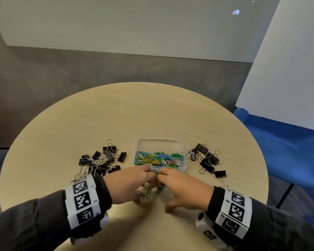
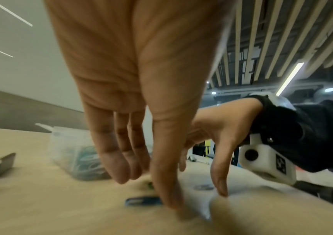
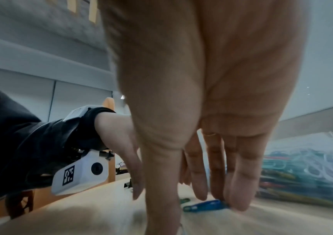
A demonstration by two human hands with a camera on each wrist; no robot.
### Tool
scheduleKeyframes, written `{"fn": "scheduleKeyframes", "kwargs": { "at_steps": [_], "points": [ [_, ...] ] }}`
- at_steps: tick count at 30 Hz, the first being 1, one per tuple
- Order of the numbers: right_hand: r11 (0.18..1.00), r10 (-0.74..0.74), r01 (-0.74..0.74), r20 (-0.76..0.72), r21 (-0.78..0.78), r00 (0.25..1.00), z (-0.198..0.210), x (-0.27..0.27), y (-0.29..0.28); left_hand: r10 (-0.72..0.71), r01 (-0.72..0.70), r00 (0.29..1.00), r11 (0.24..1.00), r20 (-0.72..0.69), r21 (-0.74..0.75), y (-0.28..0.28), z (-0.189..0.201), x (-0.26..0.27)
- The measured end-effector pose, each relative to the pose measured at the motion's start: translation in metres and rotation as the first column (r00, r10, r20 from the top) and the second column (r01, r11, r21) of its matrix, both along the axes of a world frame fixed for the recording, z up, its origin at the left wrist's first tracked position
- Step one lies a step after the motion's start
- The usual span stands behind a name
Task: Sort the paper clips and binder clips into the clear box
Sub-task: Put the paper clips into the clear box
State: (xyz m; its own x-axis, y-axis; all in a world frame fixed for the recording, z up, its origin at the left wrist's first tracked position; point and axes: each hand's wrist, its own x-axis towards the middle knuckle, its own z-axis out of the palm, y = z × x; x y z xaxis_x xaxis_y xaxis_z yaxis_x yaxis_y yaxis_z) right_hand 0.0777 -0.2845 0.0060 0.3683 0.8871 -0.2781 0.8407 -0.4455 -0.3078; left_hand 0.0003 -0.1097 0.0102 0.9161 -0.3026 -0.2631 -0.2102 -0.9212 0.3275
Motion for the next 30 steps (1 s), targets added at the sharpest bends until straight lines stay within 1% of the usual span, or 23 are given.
{"fn": "scheduleKeyframes", "kwargs": {
  "at_steps": [1,4,9,13,18,22,27,30],
  "points": [
    [1.000,-0.005,0.005,0.014,-0.004,1.000,0.001,-0.001,0.001,-0.019,0.020,0.999,0.999,-0.026,0.031,0.001,-0.003,0.000],
    [1.000,-0.004,0.004,0.008,0.027,1.000,0.004,0.000,0.002,-0.050,0.054,0.998,0.994,-0.048,0.094,0.001,-0.004,0.002],
    [0.999,-0.033,0.034,-0.044,0.022,0.999,0.003,0.004,-0.002,-0.084,0.085,0.996,0.996,-0.032,0.032,0.000,0.000,0.006],
    [0.999,-0.033,0.033,-0.002,-0.023,0.999,-0.002,0.003,-0.006,-0.093,0.095,0.995,0.995,-0.038,0.038,-0.001,-0.002,0.008],
    [0.997,0.025,-0.020,0.066,-0.071,0.997,-0.008,-0.002,-0.010,-0.104,0.107,0.994,0.993,-0.045,0.055,0.000,-0.002,0.009],
    [0.997,0.036,-0.028,0.110,-0.077,0.993,-0.012,-0.002,-0.008,-0.093,0.092,0.996,0.983,0.002,0.161,0.000,-0.004,0.007],
    [0.992,0.078,-0.060,0.169,-0.108,0.983,-0.014,-0.004,-0.004,-0.052,0.050,0.999,0.990,0.009,0.129,0.000,-0.006,0.006],
    [0.989,0.072,-0.051,0.150,-0.136,0.986,-0.012,-0.003,-0.002,-0.021,0.024,0.999,0.991,-0.026,0.134,0.000,-0.007,0.006]
  ]
}}
